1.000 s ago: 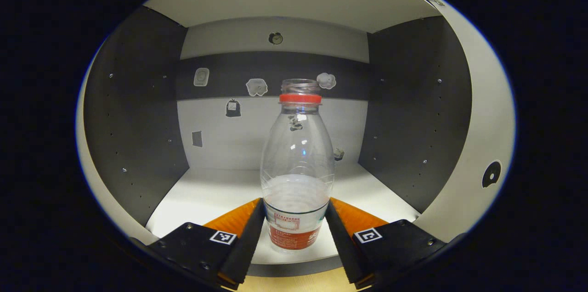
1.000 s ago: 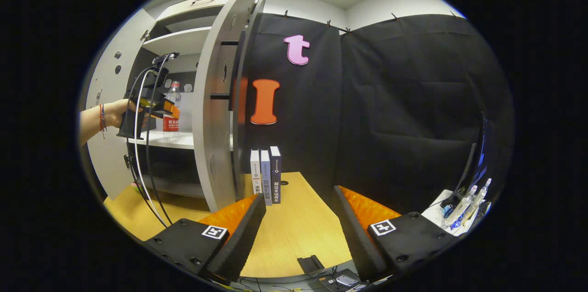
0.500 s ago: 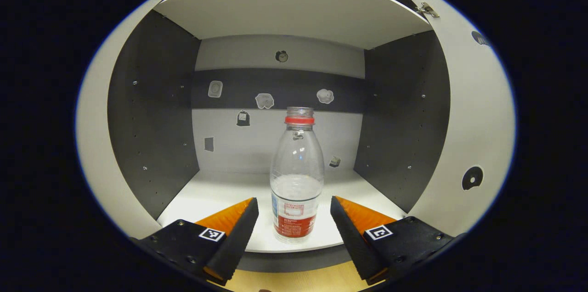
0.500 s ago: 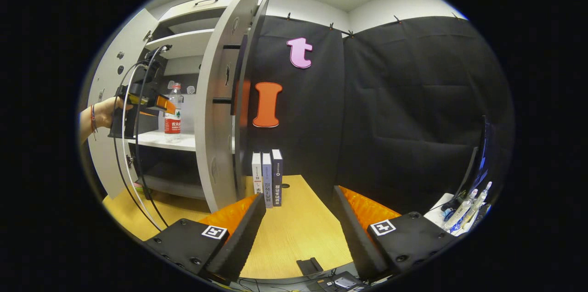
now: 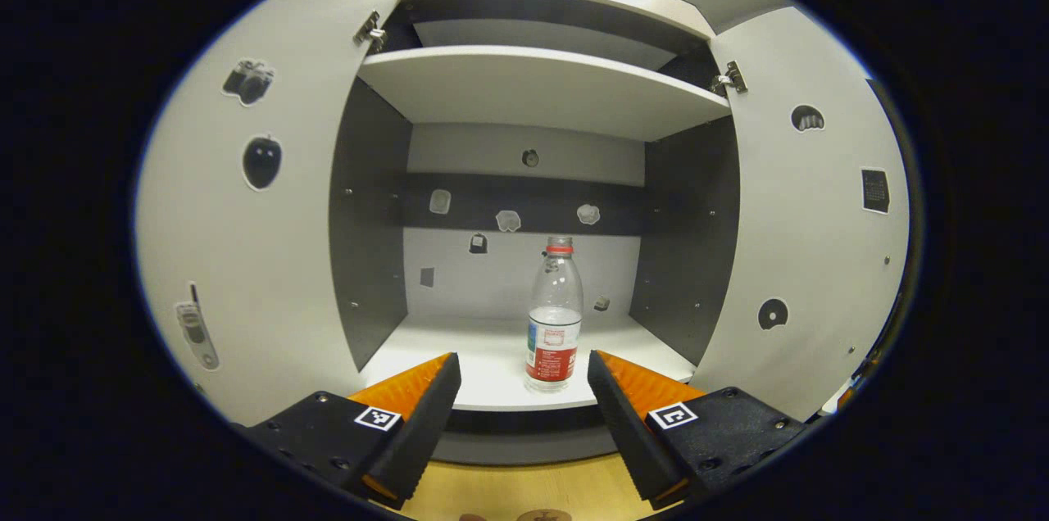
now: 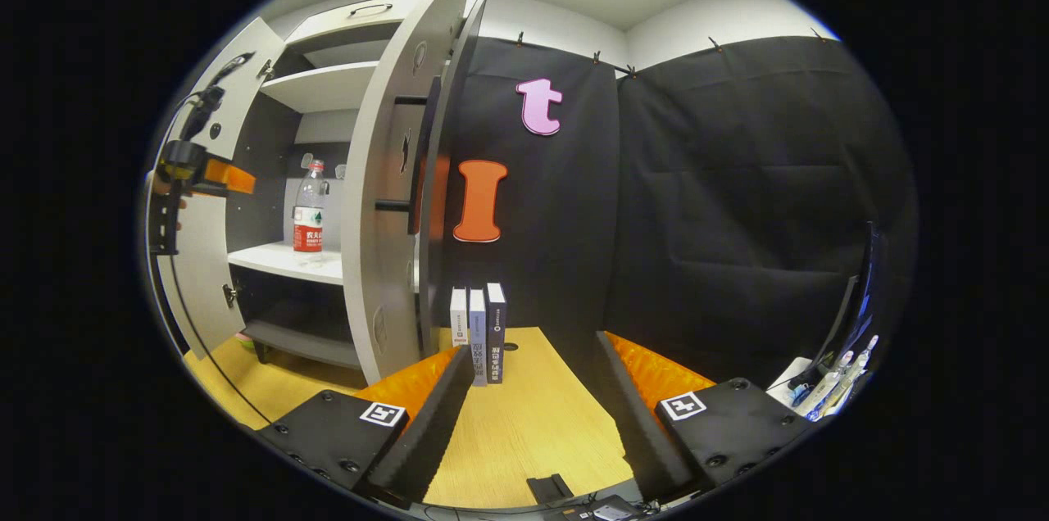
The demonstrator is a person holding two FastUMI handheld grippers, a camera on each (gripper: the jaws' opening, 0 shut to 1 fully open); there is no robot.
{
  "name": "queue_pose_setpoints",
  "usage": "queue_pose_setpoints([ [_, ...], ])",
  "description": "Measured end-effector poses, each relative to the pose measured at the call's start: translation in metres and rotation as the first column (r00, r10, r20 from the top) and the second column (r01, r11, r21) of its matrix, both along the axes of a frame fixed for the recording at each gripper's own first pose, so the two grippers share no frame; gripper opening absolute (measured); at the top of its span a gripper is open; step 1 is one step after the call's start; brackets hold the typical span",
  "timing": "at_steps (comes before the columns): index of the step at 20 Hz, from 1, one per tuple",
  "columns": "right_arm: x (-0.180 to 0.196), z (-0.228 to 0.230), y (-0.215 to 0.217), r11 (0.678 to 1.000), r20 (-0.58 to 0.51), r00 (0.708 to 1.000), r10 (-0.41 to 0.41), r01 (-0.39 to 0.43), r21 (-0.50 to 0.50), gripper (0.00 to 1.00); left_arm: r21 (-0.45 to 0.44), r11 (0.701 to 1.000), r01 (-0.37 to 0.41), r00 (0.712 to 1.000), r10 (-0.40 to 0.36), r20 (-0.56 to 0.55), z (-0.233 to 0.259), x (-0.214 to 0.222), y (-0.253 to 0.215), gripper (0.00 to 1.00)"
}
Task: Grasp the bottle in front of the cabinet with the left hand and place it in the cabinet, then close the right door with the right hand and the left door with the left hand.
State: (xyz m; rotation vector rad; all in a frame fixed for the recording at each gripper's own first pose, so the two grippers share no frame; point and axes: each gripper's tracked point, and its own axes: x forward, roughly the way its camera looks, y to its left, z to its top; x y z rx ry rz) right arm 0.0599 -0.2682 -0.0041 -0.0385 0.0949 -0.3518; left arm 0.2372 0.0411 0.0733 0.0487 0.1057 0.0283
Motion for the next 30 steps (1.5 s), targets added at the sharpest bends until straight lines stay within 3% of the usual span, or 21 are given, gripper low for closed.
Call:
queue_pose_setpoints([
  [5,0.027,0.020,0.001,0.999,0.032,0.999,0.038,-0.038,-0.014,0.97,-0.064,0.997,-0.046,0.998,0.048,0.027,0.010,-0.074,0.027,0.95],
  [10,0.063,0.027,0.012,0.994,0.037,0.995,0.096,-0.098,0.051,0.89,-0.045,0.990,-0.130,0.991,0.132,0.024,0.004,-0.129,0.062,0.95],
  [11,0.069,0.028,0.012,0.993,0.037,0.995,0.097,-0.100,0.069,0.97,-0.038,0.990,-0.137,0.990,0.138,0.026,0.004,-0.138,0.065,0.95],
  [12,0.074,0.028,0.014,0.992,0.040,0.994,0.099,-0.102,0.076,0.89,-0.029,0.990,-0.140,0.989,0.141,0.032,0.004,-0.146,0.069,0.95],
  [14,0.084,0.022,0.015,0.992,0.026,0.995,0.101,-0.103,0.076,0.89,-0.011,0.988,-0.153,0.987,0.153,0.047,0.008,-0.161,0.078,0.95],
  [15,0.090,0.019,0.013,0.992,0.021,0.995,0.097,-0.099,0.073,1.00,-0.009,0.988,-0.155,0.987,0.155,0.051,0.009,-0.167,0.081,0.95],
  [18,0.096,0.020,0.020,0.990,0.022,0.994,0.108,-0.110,0.085,0.97,-0.011,0.989,-0.149,0.987,0.150,0.060,0.010,-0.181,0.087,0.95],
  [19,0.097,0.021,0.023,0.989,0.021,0.993,0.116,-0.118,0.085,0.89,-0.015,0.989,-0.146,0.987,0.147,0.060,0.009,-0.185,0.089,0.95],
  [21,0.097,0.026,0.028,0.989,0.022,0.992,0.127,-0.128,0.076,1.00,-0.033,0.991,-0.129,0.990,0.131,0.057,0.008,-0.189,0.091,0.95],
  [23,0.095,0.027,0.028,0.990,0.025,0.993,0.117,-0.119,0.075,0.89,-0.051,0.992,-0.117,0.992,0.119,0.045,0.003,-0.193,0.094,0.95],
  [25,0.094,0.028,0.033,0.987,0.034,0.992,0.119,-0.122,0.106,0.89,-0.061,0.991,-0.116,0.993,0.118,0.032,-0.002,-0.198,0.098,0.95],
  [26,0.092,0.027,0.038,0.985,0.040,0.992,0.119,-0.123,0.121,0.97,-0.063,0.991,-0.117,0.992,0.119,0.029,-0.004,-0.199,0.100,0.95],
  [30,0.089,0.034,0.051,0.987,0.053,0.990,0.131,-0.135,0.083,0.96,-0.082,0.990,-0.115,0.993,0.117,0.027,-0.006,-0.202,0.105,0.94],
])
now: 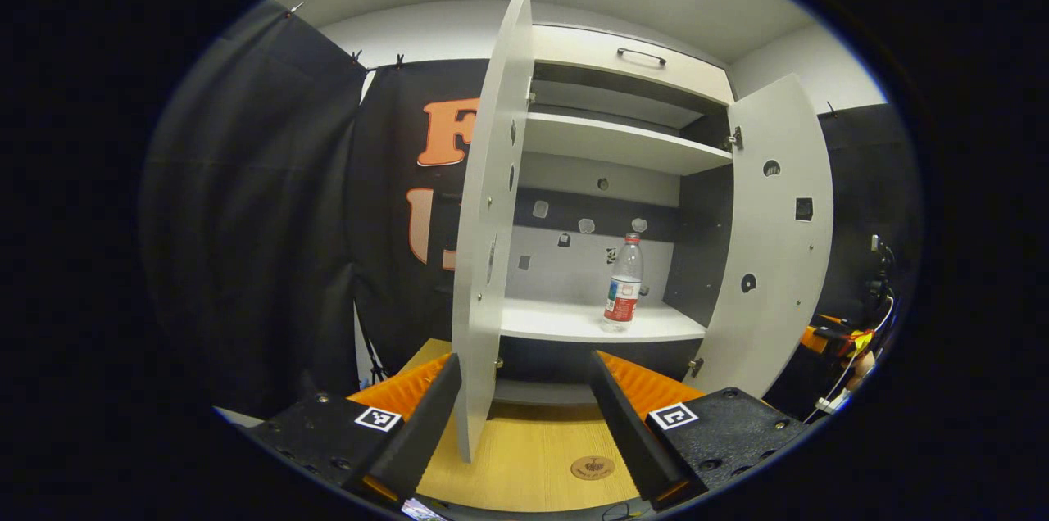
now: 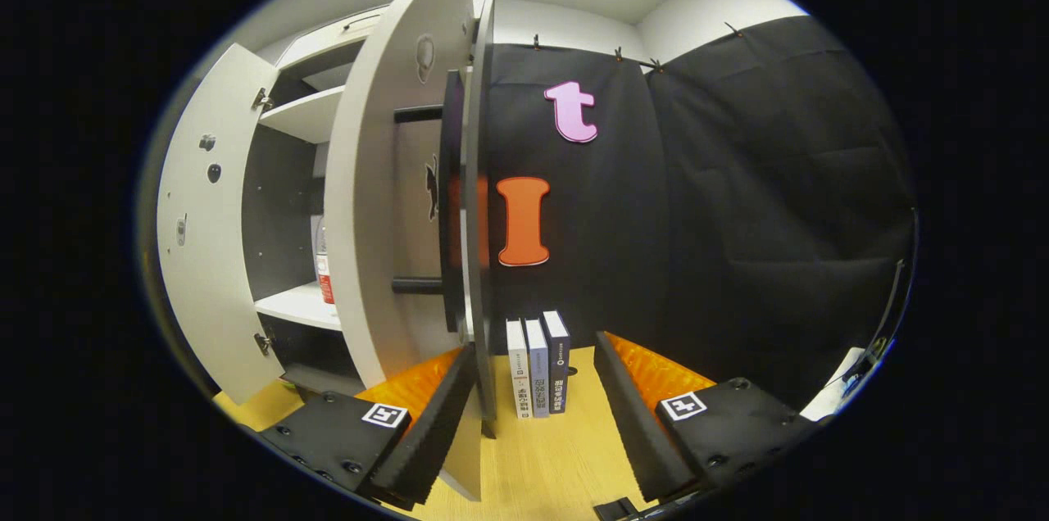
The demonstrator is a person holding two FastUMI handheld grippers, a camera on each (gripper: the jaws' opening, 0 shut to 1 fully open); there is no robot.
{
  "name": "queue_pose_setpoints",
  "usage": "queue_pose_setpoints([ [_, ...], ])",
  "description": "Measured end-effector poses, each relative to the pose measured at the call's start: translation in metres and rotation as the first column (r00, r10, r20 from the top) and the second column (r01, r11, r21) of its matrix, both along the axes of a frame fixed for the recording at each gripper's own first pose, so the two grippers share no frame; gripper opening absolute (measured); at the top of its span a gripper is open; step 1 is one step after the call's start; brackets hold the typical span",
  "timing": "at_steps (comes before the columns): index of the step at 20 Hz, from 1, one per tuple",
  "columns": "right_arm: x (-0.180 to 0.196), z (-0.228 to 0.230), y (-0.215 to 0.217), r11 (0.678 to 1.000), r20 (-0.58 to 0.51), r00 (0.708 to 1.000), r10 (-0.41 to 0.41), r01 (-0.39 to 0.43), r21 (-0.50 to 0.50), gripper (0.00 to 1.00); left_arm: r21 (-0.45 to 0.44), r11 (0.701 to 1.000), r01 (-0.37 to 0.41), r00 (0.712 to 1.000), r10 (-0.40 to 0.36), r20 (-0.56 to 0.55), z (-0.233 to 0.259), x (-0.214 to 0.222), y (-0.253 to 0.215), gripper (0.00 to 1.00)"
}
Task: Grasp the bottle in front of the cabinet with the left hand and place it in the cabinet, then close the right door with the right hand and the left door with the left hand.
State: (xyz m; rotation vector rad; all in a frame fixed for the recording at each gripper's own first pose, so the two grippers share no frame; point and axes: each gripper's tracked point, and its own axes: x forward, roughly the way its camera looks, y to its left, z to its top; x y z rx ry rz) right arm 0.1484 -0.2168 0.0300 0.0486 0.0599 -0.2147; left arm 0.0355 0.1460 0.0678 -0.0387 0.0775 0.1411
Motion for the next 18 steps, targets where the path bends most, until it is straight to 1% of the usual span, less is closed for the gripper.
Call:
queue_pose_setpoints([
  [1,0.000,-0.001,0.004,1.000,-0.002,1.000,0.006,-0.006,0.001,0.96,-0.006,1.000,0.002,1.000,-0.002,0.000,0.000,0.000,0.000,0.96],
  [2,0.001,-0.001,0.011,1.000,-0.002,1.000,0.014,-0.014,0.009,1.00,-0.009,1.000,0.004,1.000,-0.005,-0.001,-0.001,-0.002,0.001,0.95],
  [4,0.003,-0.001,0.020,0.999,-0.003,1.000,0.031,-0.031,0.018,0.96,-0.005,1.000,0.005,1.000,-0.005,-0.003,-0.002,-0.001,0.005,0.94],
  [5,0.005,-0.001,0.028,0.999,-0.002,0.999,0.043,-0.043,0.019,0.96,-0.004,1.000,0.003,1.000,-0.003,-0.003,-0.002,-0.001,0.007,0.95],
  [7,0.010,0.000,0.044,0.997,-0.001,0.997,0.076,-0.075,0.012,0.91,-0.006,1.000,0.002,1.000,-0.002,0.003,-0.001,0.000,0.009,0.95],
  [8,0.014,0.001,0.054,0.995,-0.001,0.995,0.097,-0.097,0.006,0.96,-0.007,1.000,0.000,1.000,0.000,0.005,-0.001,0.000,0.011,0.94],
  [10,0.023,0.002,0.074,0.990,0.002,0.990,0.143,-0.143,-0.003,0.96,-0.009,1.000,-0.010,1.000,0.010,0.008,0.000,0.000,0.016,0.94],
  [11,0.028,0.002,0.083,0.986,0.004,0.986,0.164,-0.164,-0.006,0.88,-0.010,1.000,-0.017,1.000,0.017,0.010,0.001,0.001,0.019,0.94],
  [12,0.034,0.003,0.090,0.985,0.006,0.985,0.173,-0.173,-0.010,0.96,-0.009,1.000,-0.027,1.000,0.027,0.012,0.001,0.000,0.022,0.94],
  [15,0.050,0.005,0.096,0.985,0.017,0.985,0.169,-0.169,-0.020,0.96,0.003,0.998,-0.059,0.998,0.059,0.013,0.002,-0.001,0.035,0.94],
  [18,0.066,0.006,0.102,0.984,0.030,0.984,0.178,-0.178,-0.003,0.96,0.008,0.996,-0.086,0.996,0.086,0.012,0.002,-0.004,0.045,0.95],
])
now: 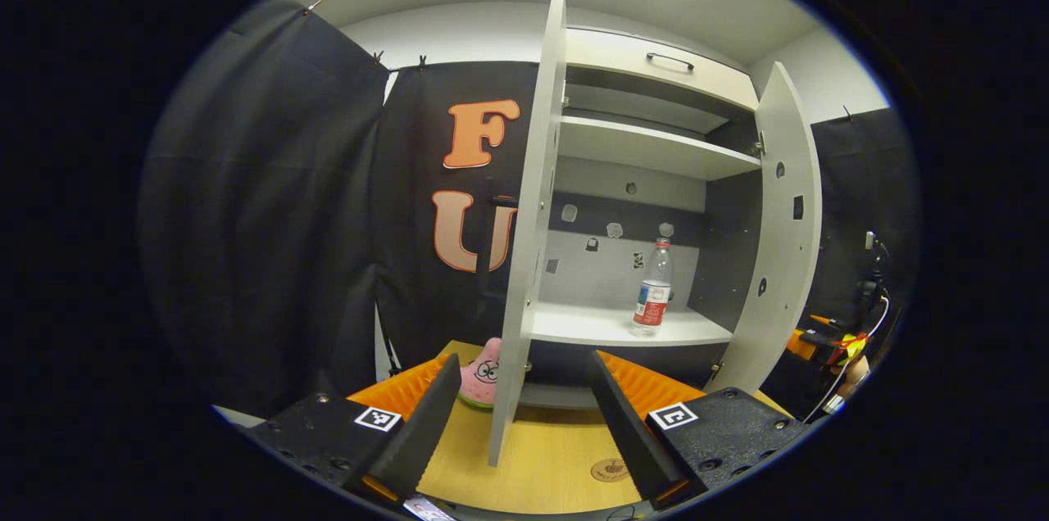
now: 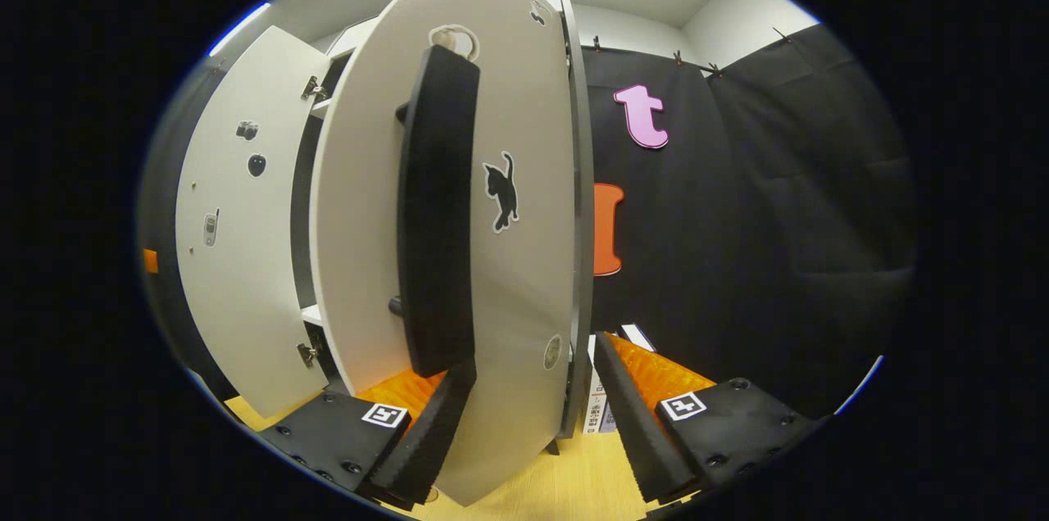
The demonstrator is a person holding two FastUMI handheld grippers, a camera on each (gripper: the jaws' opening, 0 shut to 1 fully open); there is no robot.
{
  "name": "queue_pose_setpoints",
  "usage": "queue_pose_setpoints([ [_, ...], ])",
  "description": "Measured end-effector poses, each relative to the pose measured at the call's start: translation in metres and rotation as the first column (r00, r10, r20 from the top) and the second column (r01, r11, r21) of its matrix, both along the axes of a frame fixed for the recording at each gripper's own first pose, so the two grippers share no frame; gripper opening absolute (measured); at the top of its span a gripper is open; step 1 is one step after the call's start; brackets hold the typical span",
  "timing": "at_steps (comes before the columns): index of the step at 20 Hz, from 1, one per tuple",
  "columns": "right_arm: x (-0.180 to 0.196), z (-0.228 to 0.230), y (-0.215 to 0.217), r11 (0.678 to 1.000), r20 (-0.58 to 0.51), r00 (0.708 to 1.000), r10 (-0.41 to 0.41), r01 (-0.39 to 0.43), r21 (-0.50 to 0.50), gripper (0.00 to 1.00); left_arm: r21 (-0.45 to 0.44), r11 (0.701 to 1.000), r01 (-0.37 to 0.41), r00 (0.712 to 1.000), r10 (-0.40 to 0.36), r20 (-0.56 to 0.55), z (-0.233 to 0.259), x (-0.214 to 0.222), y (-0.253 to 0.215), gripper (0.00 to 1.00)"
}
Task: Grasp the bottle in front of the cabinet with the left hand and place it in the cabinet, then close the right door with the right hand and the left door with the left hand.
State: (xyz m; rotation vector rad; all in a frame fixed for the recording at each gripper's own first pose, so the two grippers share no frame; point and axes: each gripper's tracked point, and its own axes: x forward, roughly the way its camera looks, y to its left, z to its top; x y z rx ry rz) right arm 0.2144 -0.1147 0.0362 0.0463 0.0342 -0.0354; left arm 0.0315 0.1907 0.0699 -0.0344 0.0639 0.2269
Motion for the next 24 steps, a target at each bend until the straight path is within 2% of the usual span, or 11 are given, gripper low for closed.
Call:
queue_pose_setpoints([
  [1,0.005,0.000,0.001,1.000,0.001,1.000,0.001,-0.001,0.003,1.00,-0.001,1.000,-0.008,1.000,0.008,-0.001,-0.001,0.001,0.003,0.94],
  [3,0.016,-0.002,0.004,1.000,0.002,1.000,0.003,-0.003,0.002,0.96,-0.013,1.000,-0.015,1.000,0.015,-0.001,-0.004,0.003,0.007,0.95],
  [4,0.023,-0.003,0.007,1.000,0.002,1.000,0.005,-0.005,0.002,1.00,-0.016,1.000,-0.019,1.000,0.019,-0.002,-0.004,0.002,0.009,0.94],
  [5,0.028,-0.004,0.010,1.000,0.001,1.000,0.010,-0.010,0.003,0.96,-0.017,1.000,-0.023,1.000,0.023,-0.003,-0.004,0.003,0.011,0.94],
  [12,0.085,-0.010,0.043,0.999,-0.020,0.999,0.038,-0.039,-0.030,0.96,-0.011,0.998,-0.063,0.998,0.063,-0.007,-0.009,0.002,0.030,0.94],
  [18,0.083,-0.009,0.041,0.998,-0.009,1.000,0.015,-0.016,-0.063,0.96,0.006,0.993,-0.120,0.993,0.120,-0.012,-0.014,0.001,0.058,0.94],
  [24,0.084,-0.009,0.041,0.997,-0.008,1.000,-0.007,0.007,-0.075,0.96,-0.009,0.991,-0.131,0.991,0.131,-0.012,-0.019,0.012,0.075,0.94],
])
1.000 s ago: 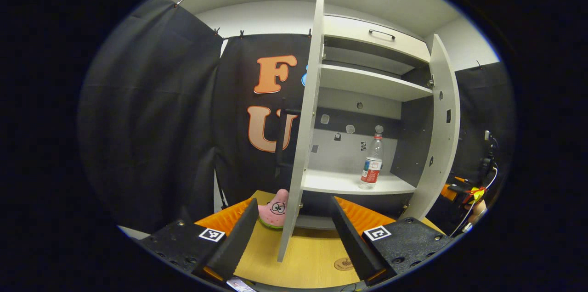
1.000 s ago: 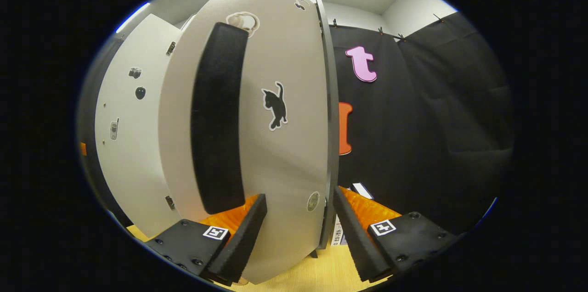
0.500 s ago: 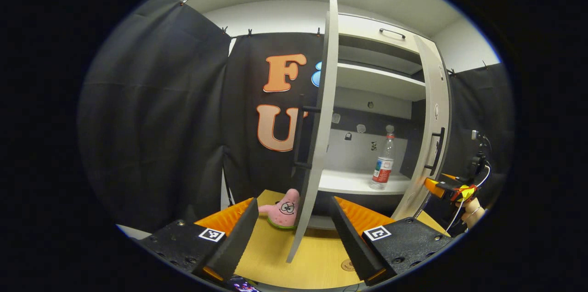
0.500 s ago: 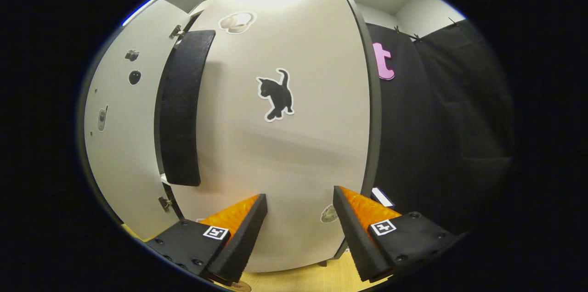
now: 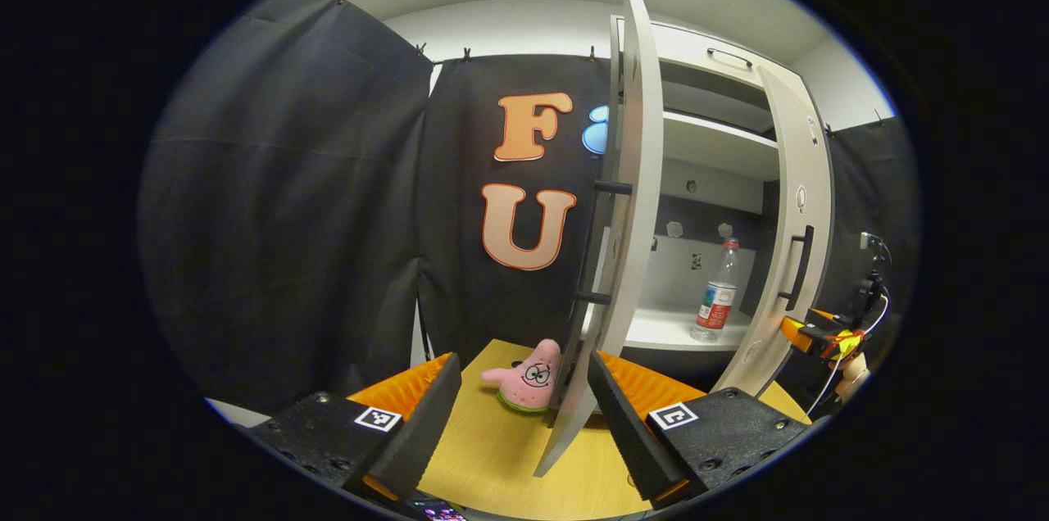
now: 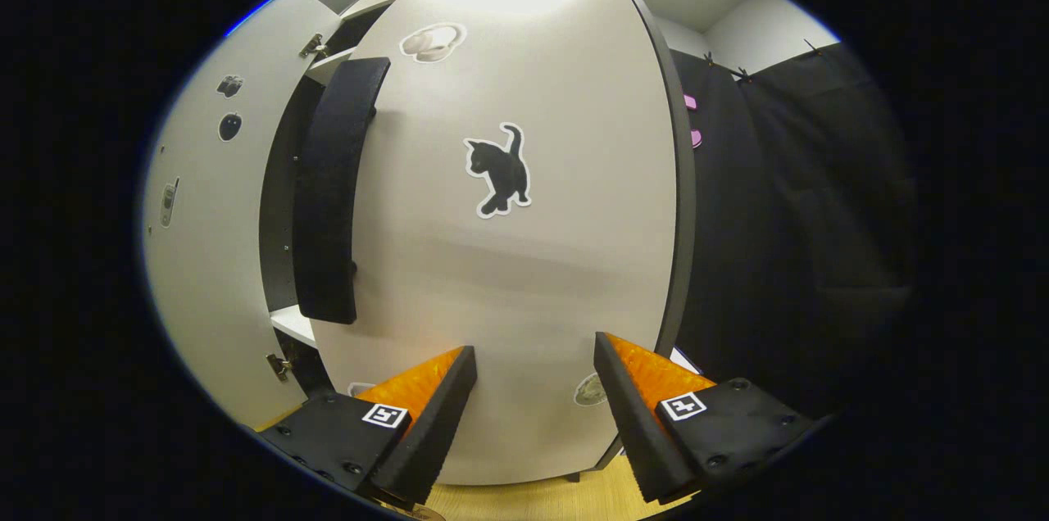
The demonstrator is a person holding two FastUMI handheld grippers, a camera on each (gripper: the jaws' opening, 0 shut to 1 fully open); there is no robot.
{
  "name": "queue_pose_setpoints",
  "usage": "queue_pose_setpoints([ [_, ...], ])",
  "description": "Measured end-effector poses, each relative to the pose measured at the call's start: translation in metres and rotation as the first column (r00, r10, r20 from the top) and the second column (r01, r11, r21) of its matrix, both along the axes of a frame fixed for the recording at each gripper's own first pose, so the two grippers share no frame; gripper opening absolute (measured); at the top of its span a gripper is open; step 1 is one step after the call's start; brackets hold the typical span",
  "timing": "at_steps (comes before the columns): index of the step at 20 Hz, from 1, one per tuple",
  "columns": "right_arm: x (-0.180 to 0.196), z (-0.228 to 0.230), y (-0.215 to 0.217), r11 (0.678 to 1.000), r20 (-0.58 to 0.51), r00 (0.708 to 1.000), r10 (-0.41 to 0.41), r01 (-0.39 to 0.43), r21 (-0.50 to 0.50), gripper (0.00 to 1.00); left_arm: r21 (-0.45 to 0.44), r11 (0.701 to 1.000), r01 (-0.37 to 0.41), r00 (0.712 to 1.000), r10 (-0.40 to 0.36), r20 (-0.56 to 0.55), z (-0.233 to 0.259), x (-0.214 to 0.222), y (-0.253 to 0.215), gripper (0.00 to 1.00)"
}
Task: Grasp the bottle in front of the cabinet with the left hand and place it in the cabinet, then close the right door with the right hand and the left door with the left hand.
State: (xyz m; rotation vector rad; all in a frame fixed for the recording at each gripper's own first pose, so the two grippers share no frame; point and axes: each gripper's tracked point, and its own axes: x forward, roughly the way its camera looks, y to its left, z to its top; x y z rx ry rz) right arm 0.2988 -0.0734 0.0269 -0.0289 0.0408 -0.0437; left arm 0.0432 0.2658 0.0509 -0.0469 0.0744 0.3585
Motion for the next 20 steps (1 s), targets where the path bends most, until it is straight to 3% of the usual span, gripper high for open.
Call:
queue_pose_setpoints([
  [8,-0.003,0.008,-0.001,1.000,-0.002,1.000,0.001,-0.001,0.009,0.96,-0.016,1.000,0.021,0.999,-0.021,-0.026,-0.016,0.041,0.012,0.94],
  [20,-0.066,0.054,-0.035,1.000,0.060,0.998,-0.018,0.018,-0.003,0.96,-0.039,0.992,0.123,0.992,-0.124,-0.018,-0.019,0.057,-0.024,0.93],
])
